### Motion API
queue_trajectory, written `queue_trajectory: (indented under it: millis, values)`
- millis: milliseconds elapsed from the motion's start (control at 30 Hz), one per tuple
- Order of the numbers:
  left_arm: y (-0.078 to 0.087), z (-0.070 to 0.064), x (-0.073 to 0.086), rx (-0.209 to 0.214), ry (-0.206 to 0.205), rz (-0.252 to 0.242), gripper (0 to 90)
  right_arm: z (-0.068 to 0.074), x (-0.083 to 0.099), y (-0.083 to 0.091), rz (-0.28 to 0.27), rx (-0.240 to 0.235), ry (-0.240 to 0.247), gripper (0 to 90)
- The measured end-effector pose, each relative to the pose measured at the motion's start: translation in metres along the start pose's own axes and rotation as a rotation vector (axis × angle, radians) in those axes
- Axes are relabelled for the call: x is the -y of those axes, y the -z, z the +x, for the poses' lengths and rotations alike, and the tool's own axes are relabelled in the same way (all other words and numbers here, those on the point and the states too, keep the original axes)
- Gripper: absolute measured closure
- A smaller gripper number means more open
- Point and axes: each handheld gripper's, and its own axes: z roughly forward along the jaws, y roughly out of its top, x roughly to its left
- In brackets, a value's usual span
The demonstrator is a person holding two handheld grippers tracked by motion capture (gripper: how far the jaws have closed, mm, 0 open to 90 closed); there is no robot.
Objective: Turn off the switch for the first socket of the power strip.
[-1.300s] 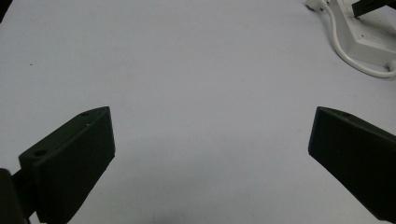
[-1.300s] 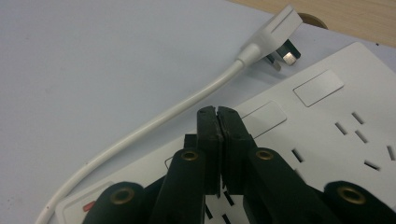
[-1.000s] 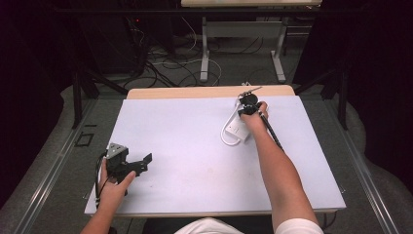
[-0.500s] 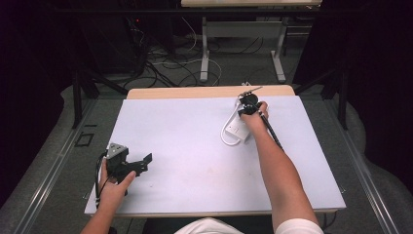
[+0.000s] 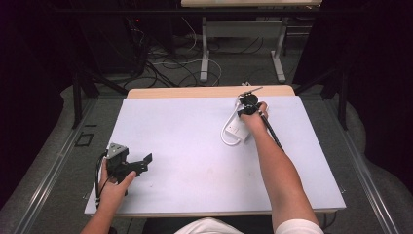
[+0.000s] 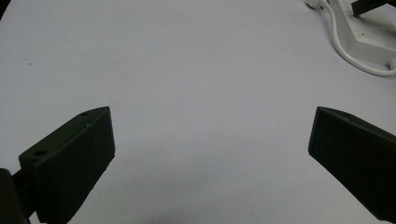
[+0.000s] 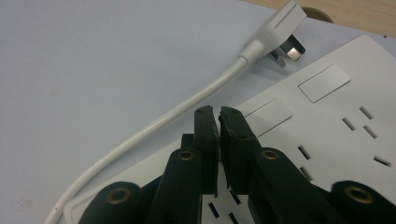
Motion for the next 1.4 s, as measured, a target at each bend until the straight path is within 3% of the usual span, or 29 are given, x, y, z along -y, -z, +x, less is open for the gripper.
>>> queue_trajectory:
  millis: [300, 400, 433, 467, 500, 733, 800, 900, 1200, 1400]
  values:
    - [-0.0001, -0.0001, 0.0002, 0.0, 0.001, -0.004, 0.5, 0.0004, 0.0003, -0.0002, -0.001, 0.001, -0.011, 86.2]
    - [-0.0001, 0.0, 0.0002, 0.0, 0.003, -0.004, 0.5, -0.0005, 0.0009, -0.0006, -0.005, 0.0, -0.006, 90.0]
    - [0.0, 0.0, 0.0001, -0.001, 0.002, -0.002, 0.5, -0.0016, 0.0016, -0.001, 0.01, 0.022, 0.009, 90.0]
    - [0.0, -0.0001, 0.0001, -0.001, 0.002, -0.001, 0.5, -0.0008, 0.0015, -0.0009, 0.011, 0.011, -0.02, 90.0]
    - [0.0, 0.0, 0.0001, -0.001, 0.001, -0.001, 0.5, -0.0026, 0.0018, -0.0007, 0.01, 0.007, -0.001, 90.0]
    - [-0.0005, 0.0001, 0.0, -0.003, 0.0, 0.0, 0.5, -0.0017, 0.0011, -0.0008, 0.015, 0.005, -0.009, 90.0]
    - [-0.0006, 0.0001, -0.0001, -0.002, 0.001, 0.0, 0.5, -0.0032, 0.0016, -0.0007, 0.012, 0.005, 0.008, 90.0]
    - [-0.0014, 0.0002, -0.0003, -0.002, 0.003, 0.0, 0.5, -0.0015, 0.0012, -0.0009, 0.01, 0.001, -0.012, 90.0]
    - [-0.0024, 0.0006, -0.0001, -0.006, 0.008, -0.001, 0.5, -0.0026, 0.0014, -0.0008, 0.004, 0.009, 0.011, 88.8]
    - [-0.002, 0.001, 0.0001, -0.008, 0.011, 0.0, 0.5, -0.0026, 0.0015, 0.0021, 0.028, 0.025, -0.001, 87.7]
